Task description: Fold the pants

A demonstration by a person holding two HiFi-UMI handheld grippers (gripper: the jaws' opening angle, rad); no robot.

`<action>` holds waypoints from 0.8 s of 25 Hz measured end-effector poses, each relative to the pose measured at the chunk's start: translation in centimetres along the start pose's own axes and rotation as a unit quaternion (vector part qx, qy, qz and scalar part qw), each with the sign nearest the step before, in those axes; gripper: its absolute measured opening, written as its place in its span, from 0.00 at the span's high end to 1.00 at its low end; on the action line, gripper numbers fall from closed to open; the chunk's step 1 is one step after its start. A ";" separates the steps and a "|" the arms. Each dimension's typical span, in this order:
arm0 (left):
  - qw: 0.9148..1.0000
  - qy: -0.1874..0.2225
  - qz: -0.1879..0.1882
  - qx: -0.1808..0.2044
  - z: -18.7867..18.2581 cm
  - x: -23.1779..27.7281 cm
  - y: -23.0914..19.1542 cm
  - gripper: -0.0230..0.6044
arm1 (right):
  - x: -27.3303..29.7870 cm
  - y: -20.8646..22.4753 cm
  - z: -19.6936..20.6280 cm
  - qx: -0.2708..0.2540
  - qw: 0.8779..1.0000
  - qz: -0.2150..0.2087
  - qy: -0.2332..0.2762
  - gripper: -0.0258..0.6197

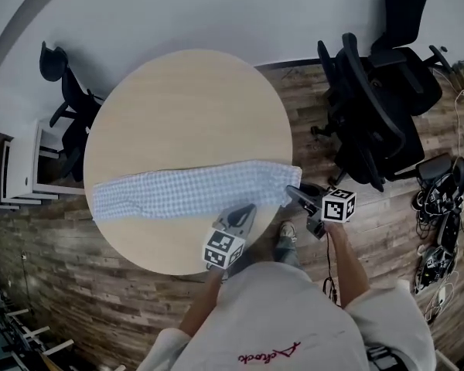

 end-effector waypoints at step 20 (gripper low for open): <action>0.994 0.083 -0.028 -0.065 3.9 -15.4 -12.9 0.91 | 21.0 -10.7 5.4 -0.063 0.980 0.178 -0.059 0.80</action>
Point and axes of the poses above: the fingertips, and each gripper's own axes: x forward along the fingers, y to its right, z out of its underside, the point moved 2 cm from there along -x, backward along the fingers
